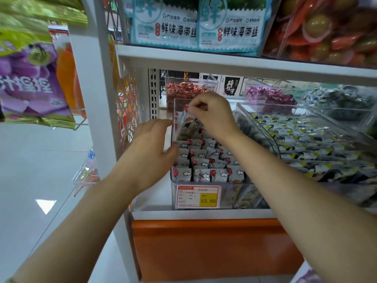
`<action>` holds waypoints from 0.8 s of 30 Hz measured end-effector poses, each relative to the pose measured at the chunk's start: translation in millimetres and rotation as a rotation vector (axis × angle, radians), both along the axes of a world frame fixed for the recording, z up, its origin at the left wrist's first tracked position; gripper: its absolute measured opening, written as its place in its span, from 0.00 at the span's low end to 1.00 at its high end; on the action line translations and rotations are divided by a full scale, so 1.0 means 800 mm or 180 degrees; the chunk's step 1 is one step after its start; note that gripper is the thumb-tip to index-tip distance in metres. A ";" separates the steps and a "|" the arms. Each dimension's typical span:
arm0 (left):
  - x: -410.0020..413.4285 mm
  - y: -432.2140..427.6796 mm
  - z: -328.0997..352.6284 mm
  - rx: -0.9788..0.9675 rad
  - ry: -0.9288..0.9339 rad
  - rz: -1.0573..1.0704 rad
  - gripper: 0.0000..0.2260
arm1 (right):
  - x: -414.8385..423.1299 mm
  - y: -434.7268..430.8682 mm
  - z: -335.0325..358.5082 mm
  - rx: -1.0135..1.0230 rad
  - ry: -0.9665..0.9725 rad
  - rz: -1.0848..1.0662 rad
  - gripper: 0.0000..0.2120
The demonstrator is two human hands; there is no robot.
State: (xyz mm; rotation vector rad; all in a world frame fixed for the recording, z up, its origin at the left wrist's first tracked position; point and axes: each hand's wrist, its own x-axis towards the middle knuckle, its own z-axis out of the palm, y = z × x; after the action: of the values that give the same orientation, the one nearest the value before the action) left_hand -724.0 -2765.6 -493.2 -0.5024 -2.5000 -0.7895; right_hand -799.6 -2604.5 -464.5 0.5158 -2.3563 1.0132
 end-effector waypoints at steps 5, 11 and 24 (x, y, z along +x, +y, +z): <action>0.008 0.006 0.007 0.0283 0.0421 0.0168 0.20 | 0.051 0.025 0.000 -0.1197 0.0450 -0.0356 0.03; 0.017 0.022 0.006 0.0605 0.0339 0.0091 0.17 | 0.106 0.057 -0.013 -0.2714 -0.0537 -0.0106 0.07; 0.028 0.031 0.009 0.2523 -0.1003 -0.0618 0.10 | 0.150 0.074 -0.021 -0.4429 -0.1869 0.0677 0.07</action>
State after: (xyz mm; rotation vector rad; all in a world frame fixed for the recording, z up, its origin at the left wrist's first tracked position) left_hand -701.3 -2740.4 -485.8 -0.3448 -2.1467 -1.9325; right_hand -679.4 -2545.3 -481.5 -0.1277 -1.3600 2.7391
